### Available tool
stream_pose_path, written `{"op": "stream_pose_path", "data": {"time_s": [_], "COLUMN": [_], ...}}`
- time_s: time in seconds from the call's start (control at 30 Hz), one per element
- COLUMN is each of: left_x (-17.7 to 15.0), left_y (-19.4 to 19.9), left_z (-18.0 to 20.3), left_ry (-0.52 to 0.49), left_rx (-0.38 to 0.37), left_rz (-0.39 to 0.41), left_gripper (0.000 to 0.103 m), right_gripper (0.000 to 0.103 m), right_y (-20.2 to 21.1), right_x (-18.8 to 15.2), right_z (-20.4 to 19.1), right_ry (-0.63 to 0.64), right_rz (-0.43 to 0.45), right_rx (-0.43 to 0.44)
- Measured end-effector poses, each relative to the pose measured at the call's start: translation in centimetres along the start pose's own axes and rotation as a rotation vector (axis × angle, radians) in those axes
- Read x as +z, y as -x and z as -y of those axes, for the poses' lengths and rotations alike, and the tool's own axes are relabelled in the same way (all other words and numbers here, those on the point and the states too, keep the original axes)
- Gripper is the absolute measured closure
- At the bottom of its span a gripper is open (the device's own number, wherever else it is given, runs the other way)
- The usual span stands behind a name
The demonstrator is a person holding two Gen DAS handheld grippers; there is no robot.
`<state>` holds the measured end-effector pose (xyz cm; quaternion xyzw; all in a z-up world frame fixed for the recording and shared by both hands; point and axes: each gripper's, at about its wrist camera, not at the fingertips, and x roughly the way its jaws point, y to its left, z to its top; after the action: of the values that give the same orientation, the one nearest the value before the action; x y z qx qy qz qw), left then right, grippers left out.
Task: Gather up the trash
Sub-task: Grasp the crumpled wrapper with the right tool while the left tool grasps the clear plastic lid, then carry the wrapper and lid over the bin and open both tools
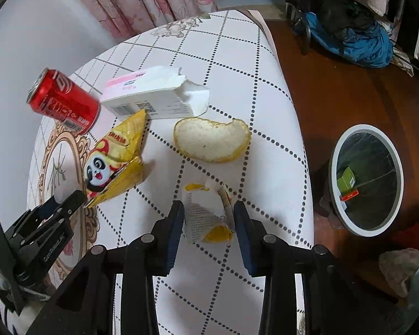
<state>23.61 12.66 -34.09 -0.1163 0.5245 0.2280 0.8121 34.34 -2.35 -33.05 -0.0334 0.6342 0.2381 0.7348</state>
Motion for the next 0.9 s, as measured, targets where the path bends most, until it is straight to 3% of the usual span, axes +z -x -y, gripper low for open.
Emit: {"op": "stream_pose_path", "data": {"time_s": [0.03,0.23,0.53,0.73,0.9], "left_x": [-0.5,-2.1,-3.7,-3.0,-1.3], "left_y": [0.6,3.2,6.4,9.3,12.0], "left_z": [-0.1,-0.5,-0.4,2.9,7.2], "left_ry": [0.005,0.047,0.112,0.069,0.018], "left_rx": [0.021,0.071,0.043,0.017,-0.037], "left_rz": [0.009,0.039,0.054,0.111,0.164], "left_gripper": [0.066,0.066,0.067,0.066,0.066], "right_gripper": [0.097,0.096,0.096,0.096,0.096], "right_y": [0.1,0.6,4.6,8.4,12.0], "right_x": [-0.1,-1.6,-2.8,-2.5,-1.9], "right_z": [-0.1,-0.3,0.2,2.5,6.7], "right_ry": [0.006,0.006,-0.011,-0.035,-0.092], "right_rz": [0.004,0.009,0.076,0.139,0.203], "right_rx": [0.0,0.041,0.107,0.119,0.122]}}
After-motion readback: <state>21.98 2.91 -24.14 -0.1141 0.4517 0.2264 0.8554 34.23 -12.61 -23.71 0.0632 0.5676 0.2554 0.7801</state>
